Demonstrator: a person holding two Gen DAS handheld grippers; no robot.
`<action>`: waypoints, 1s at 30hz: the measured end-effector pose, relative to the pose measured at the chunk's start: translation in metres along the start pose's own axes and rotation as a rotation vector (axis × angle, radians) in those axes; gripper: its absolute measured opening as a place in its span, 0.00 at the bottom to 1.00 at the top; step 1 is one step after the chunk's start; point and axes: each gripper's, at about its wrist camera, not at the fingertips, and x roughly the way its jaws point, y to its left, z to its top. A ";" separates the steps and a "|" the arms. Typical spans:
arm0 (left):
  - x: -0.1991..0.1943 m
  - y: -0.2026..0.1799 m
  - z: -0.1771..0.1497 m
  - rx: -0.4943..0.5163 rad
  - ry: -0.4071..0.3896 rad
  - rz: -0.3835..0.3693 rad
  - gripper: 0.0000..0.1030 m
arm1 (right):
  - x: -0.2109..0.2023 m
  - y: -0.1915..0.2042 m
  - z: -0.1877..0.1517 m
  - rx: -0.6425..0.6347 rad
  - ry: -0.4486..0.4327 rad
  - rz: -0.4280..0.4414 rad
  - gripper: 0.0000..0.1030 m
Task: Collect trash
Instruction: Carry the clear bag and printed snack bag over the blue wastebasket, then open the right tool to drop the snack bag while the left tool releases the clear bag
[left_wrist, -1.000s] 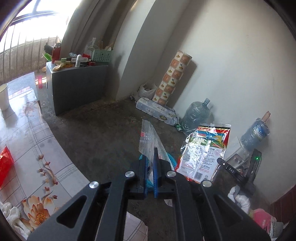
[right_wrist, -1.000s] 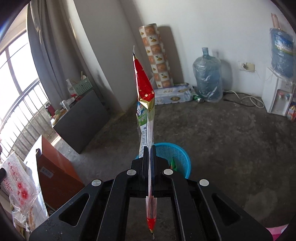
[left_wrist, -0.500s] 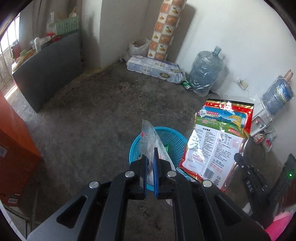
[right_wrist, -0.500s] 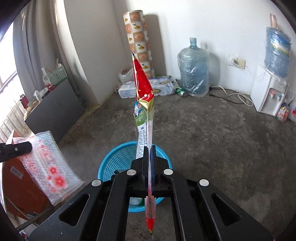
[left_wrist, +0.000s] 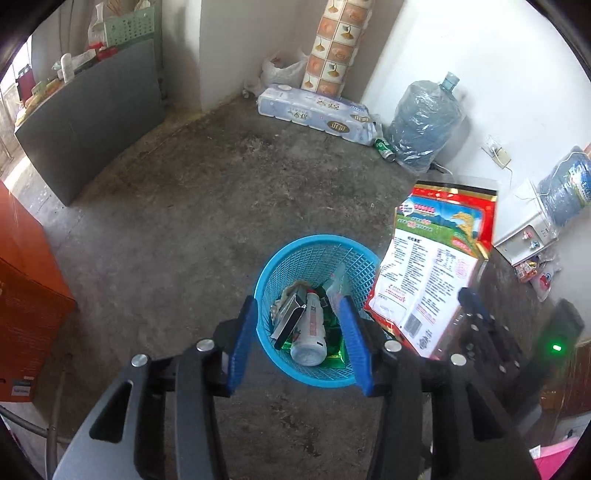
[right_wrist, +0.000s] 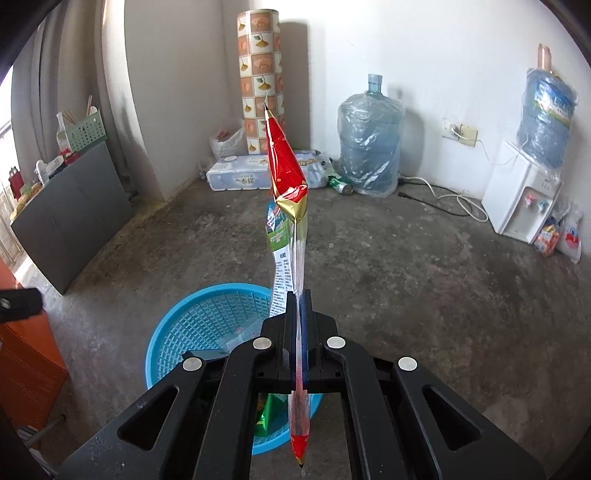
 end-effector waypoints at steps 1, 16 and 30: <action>-0.010 0.002 0.000 0.009 0.000 0.004 0.44 | 0.008 0.004 -0.004 -0.014 0.004 -0.008 0.01; -0.174 0.113 -0.075 -0.097 -0.065 -0.004 0.47 | 0.095 0.018 -0.037 -0.002 0.294 0.112 0.00; -0.232 0.159 -0.127 -0.188 -0.138 -0.013 0.47 | 0.159 0.058 -0.048 -0.103 0.606 0.118 0.01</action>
